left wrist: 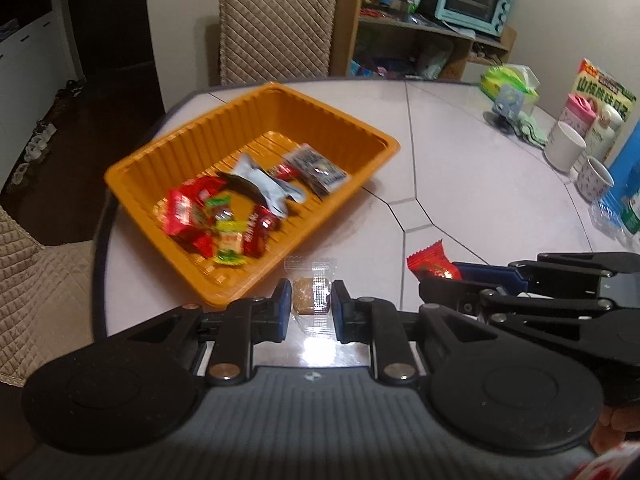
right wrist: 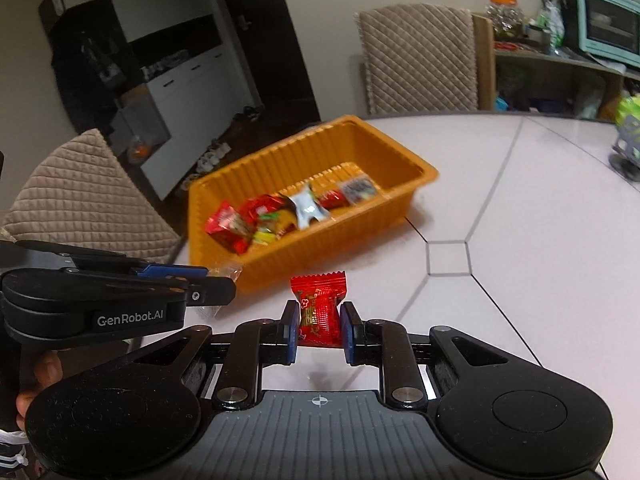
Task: Organize snacks
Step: 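Carry the clear-wrapped candy and red candy over the orange tray, then open both tools to drop the candies into the tray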
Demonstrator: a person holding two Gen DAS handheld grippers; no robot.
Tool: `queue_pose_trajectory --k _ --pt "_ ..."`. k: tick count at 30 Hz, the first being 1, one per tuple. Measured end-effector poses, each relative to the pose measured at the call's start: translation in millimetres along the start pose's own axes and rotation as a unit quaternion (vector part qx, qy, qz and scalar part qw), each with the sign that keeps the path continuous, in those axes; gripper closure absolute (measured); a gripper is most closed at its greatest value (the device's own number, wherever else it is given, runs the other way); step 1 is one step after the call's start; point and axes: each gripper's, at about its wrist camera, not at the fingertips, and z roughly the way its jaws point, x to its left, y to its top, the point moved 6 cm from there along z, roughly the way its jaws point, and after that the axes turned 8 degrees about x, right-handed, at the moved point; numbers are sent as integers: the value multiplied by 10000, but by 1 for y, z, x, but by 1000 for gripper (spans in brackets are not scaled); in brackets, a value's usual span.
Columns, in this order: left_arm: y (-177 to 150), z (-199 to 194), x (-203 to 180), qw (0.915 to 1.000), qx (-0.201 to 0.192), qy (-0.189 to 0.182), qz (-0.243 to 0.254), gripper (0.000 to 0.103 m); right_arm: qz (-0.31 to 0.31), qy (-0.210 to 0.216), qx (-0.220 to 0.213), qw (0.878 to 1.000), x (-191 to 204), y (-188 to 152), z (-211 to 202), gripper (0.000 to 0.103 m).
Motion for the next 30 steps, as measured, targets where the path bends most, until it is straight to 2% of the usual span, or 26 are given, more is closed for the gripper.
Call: queue_pose_trajectory --k 14,23,30 --pt "41 -2 44 9993 -295 157 -176 84 -65 106 -199 9997 19 59 36 81" --pt "72 23 62 9992 -280 241 -119 84 19 -31 -203 9998 14 99 73 81" --pt "90 51 77 9993 -162 294 -140 84 35 -101 -102 9999 6 116 103 81"
